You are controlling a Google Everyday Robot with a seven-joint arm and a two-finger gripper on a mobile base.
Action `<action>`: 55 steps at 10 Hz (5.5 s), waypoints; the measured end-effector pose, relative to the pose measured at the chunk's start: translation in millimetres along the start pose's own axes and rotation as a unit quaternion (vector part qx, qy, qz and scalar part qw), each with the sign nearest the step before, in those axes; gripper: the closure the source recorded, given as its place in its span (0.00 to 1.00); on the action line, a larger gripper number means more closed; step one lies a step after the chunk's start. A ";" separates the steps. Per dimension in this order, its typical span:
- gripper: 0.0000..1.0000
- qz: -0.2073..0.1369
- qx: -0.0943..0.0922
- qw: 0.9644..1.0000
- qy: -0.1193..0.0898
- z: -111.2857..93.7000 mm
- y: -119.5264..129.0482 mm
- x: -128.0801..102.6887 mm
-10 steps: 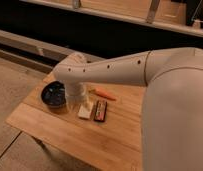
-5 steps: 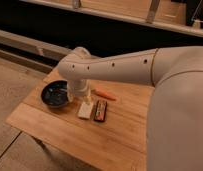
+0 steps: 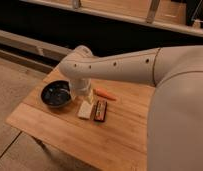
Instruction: Place the eraser on the white sponge
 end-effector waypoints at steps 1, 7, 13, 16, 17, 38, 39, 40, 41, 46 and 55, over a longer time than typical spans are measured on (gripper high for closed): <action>0.35 -0.003 0.025 1.000 -0.003 -3.1 -17.3 -5.5; 0.35 -0.126 0.129 0.984 0.013 22.4 -3.0 2.2; 0.35 -0.020 0.080 0.996 0.021 37.1 -37.8 -52.0; 0.35 0.030 0.037 0.998 0.030 42.4 -62.3 -66.5; 0.35 0.038 0.034 0.998 0.039 48.2 -72.3 -65.8; 0.35 -0.028 0.063 0.991 0.116 118.6 -73.9 -38.4; 0.35 -0.032 0.063 0.990 0.120 123.2 -68.2 -37.4; 0.35 -0.034 0.062 0.990 0.122 124.6 -66.1 -37.3; 0.35 -0.035 0.062 0.990 0.126 128.2 -63.8 -36.3; 0.35 -0.023 0.064 0.988 0.139 137.7 -70.0 -35.5; 1.00 -0.037 0.055 0.990 0.123 133.1 -64.1 -42.0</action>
